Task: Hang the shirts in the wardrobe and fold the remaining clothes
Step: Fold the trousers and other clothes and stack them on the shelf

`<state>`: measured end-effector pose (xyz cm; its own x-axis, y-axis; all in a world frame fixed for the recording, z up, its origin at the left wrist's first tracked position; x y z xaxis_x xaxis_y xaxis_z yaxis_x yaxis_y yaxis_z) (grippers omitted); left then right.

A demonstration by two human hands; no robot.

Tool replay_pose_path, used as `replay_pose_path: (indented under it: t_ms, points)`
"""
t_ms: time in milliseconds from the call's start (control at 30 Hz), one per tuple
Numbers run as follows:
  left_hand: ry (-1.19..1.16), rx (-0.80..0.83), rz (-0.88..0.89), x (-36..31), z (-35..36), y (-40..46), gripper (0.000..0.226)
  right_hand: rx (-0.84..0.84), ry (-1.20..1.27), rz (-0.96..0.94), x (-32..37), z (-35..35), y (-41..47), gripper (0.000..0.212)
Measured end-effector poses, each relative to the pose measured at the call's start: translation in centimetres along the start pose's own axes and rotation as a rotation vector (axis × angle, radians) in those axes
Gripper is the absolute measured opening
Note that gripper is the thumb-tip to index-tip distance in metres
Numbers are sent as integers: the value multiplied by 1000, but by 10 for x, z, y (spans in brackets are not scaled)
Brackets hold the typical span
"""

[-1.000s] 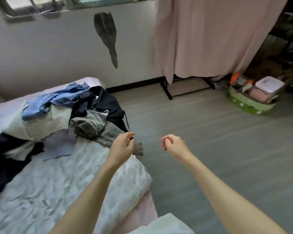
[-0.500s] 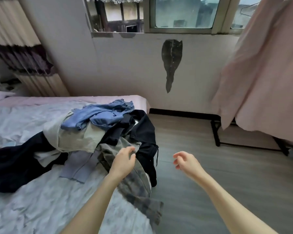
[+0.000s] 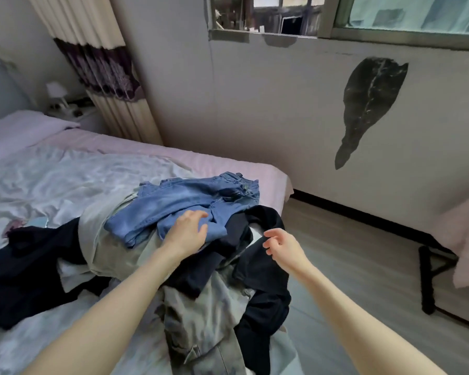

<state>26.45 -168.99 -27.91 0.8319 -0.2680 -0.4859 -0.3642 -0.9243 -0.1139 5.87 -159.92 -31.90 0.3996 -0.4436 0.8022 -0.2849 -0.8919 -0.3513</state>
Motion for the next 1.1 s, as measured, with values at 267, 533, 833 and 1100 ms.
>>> replay_pose_path:
  t_ms: [267, 533, 833, 1100]
  points:
    - [124, 86, -155, 40, 41, 271, 44, 3, -13, 80, -1, -9, 279, 33]
    - [284, 342, -271, 131, 154, 434, 80, 192, -140, 171, -61, 43, 473, 60]
    - [485, 470, -316, 196, 251, 474, 116, 159, -182, 319, -127, 118, 532, 79]
    - [364, 105, -185, 168, 210, 494, 86, -130, -101, 427, -113, 98, 520, 65]
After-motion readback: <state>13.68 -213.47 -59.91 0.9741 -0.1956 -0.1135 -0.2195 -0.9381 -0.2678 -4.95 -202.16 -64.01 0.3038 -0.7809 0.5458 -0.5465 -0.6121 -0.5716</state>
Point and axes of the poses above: each hand's wrist, its own y-axis towards the middle knuckle, its own z-axis out of the palm, x = y × z, the point moved 8 cm from there along y, towards the middle knuckle, and after that the axes turned 3 degrees about z, right-handed, at the moved point
